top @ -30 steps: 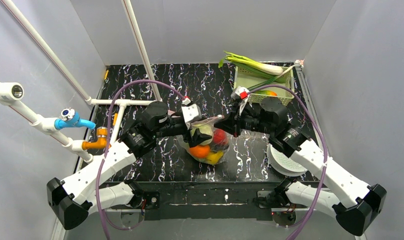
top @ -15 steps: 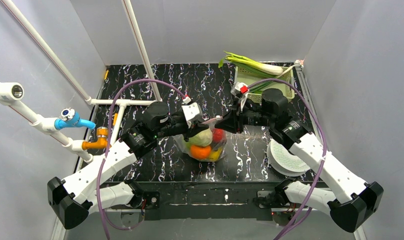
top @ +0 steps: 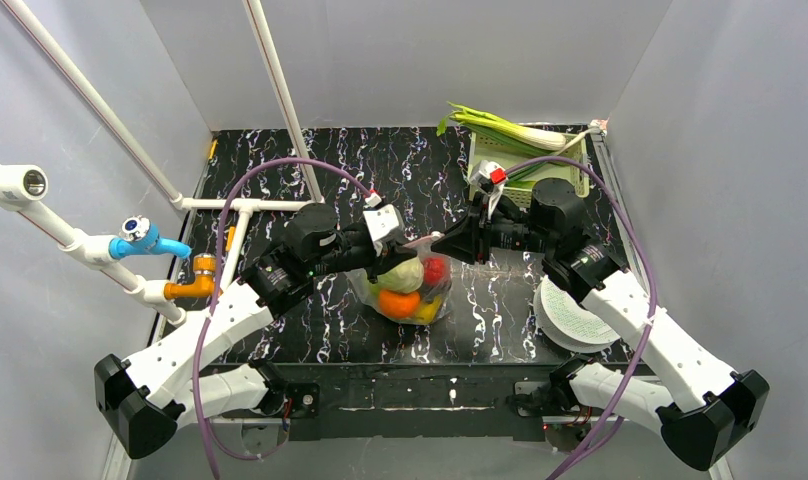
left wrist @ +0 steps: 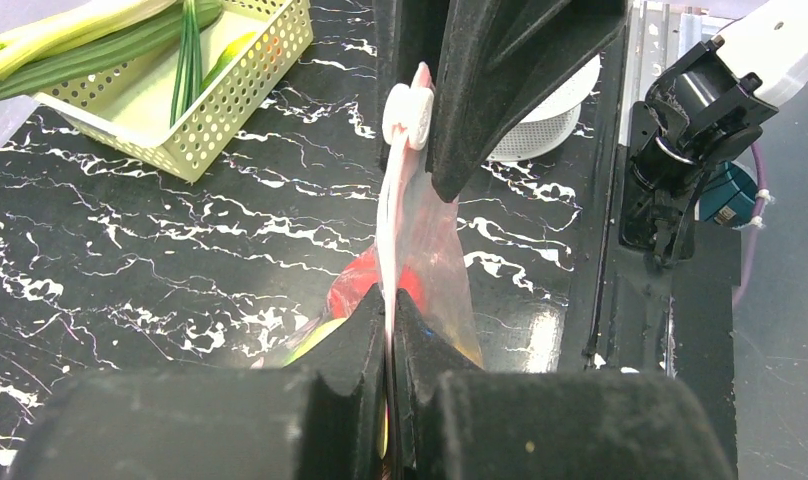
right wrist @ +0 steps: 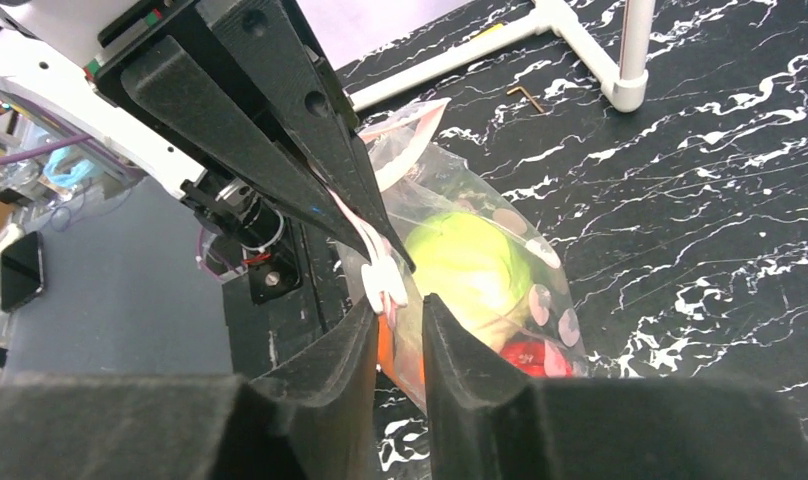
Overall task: Place the food in the zip-top bag and seal the zipper
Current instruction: Zip the zipper food storage bag at the center of the board.
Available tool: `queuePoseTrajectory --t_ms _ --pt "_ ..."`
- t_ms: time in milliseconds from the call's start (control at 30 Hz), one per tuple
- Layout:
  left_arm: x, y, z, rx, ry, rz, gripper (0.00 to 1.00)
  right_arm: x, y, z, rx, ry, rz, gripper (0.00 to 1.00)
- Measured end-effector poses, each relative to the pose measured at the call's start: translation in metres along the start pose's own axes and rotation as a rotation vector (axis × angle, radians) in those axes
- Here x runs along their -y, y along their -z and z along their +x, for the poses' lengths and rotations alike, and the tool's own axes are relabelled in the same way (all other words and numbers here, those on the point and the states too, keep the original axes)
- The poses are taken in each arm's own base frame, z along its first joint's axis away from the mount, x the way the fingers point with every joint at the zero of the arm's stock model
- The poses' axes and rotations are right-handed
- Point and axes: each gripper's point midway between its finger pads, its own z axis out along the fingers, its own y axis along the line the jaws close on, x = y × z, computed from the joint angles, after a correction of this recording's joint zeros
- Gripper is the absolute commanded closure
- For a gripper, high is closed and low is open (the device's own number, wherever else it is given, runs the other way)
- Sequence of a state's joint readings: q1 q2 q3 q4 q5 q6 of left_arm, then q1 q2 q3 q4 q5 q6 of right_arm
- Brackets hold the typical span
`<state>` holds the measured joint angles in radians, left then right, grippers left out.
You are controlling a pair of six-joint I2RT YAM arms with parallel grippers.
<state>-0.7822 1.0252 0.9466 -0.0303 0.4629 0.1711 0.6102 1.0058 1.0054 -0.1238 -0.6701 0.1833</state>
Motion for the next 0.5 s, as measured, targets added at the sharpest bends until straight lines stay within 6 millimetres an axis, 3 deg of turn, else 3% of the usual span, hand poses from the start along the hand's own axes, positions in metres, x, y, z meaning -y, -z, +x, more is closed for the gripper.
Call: queuePoseTrajectory --t_ms 167,267,433,467,500 --pt "0.0001 0.0001 0.0 0.0 0.0 0.0 1.0 0.0027 0.0005 0.0015 -0.001 0.0 0.01 0.72" --pt "-0.0001 0.0002 0.0 0.0 0.0 -0.001 1.0 0.0044 0.0014 0.0056 -0.005 -0.004 0.016 0.99" --pt "-0.0003 0.0001 0.0013 -0.002 0.005 -0.003 0.99 0.0055 0.0016 0.0099 -0.011 -0.016 0.016 0.99" --pt "0.0 0.0001 0.0013 -0.002 0.009 -0.003 0.88 0.0055 0.0017 0.01 -0.011 -0.016 0.015 0.99" --pt "0.0005 0.0001 0.0013 -0.002 0.011 0.0 0.67 0.0054 0.0016 0.0099 -0.01 -0.017 0.014 0.99"
